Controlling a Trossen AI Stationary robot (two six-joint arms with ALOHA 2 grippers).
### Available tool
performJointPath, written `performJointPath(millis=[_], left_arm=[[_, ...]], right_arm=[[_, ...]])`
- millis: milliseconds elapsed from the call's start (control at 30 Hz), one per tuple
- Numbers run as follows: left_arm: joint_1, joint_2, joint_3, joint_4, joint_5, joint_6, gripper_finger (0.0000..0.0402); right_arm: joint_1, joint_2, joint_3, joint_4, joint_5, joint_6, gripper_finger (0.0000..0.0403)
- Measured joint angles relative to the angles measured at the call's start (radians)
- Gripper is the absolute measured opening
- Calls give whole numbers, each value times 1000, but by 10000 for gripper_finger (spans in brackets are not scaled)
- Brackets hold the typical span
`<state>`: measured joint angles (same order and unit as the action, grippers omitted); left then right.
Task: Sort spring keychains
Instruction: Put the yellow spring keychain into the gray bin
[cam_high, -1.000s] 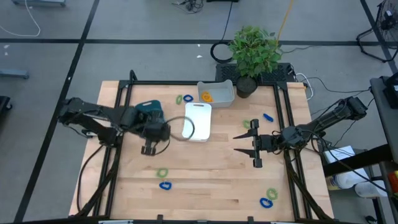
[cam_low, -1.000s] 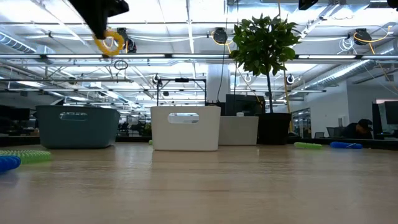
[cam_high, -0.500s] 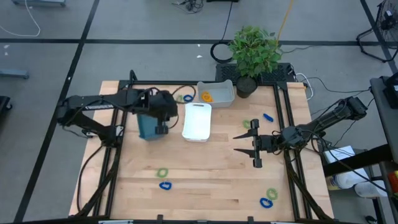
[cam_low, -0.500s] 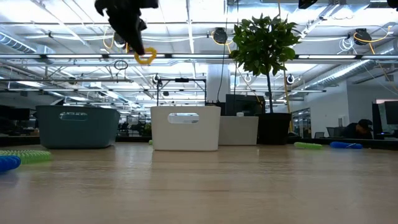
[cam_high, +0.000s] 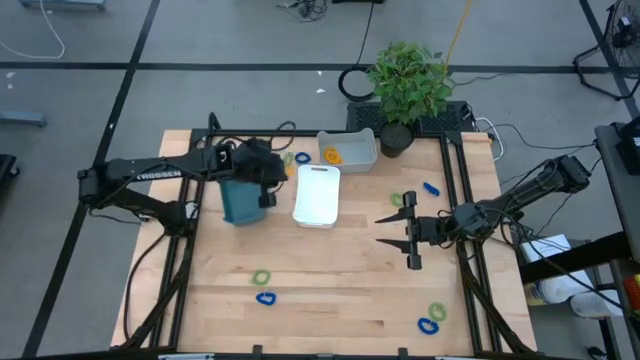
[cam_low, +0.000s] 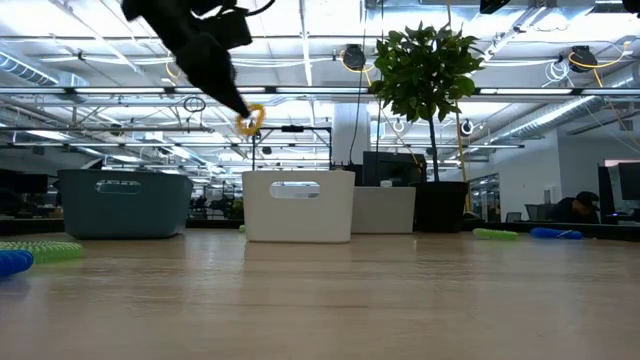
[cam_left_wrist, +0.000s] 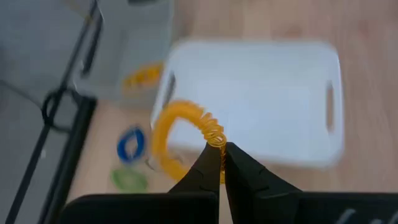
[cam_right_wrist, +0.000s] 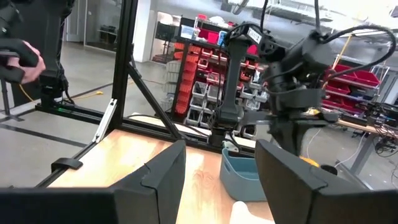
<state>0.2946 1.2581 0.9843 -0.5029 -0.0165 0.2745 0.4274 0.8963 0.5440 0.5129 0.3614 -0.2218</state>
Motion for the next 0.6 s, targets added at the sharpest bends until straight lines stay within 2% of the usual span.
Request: performJointPath(millis=[167, 400, 600], left_arm=[[82, 32, -28, 185, 75, 50, 5], [201, 97, -30, 356, 191, 89, 5], [277, 185, 5, 424, 260, 98, 5]], right_arm=[[0, 0, 0, 1, 0, 1, 183], [0, 0, 0, 3, -1, 37, 183], [0, 0, 0, 3, -1, 26, 183]])
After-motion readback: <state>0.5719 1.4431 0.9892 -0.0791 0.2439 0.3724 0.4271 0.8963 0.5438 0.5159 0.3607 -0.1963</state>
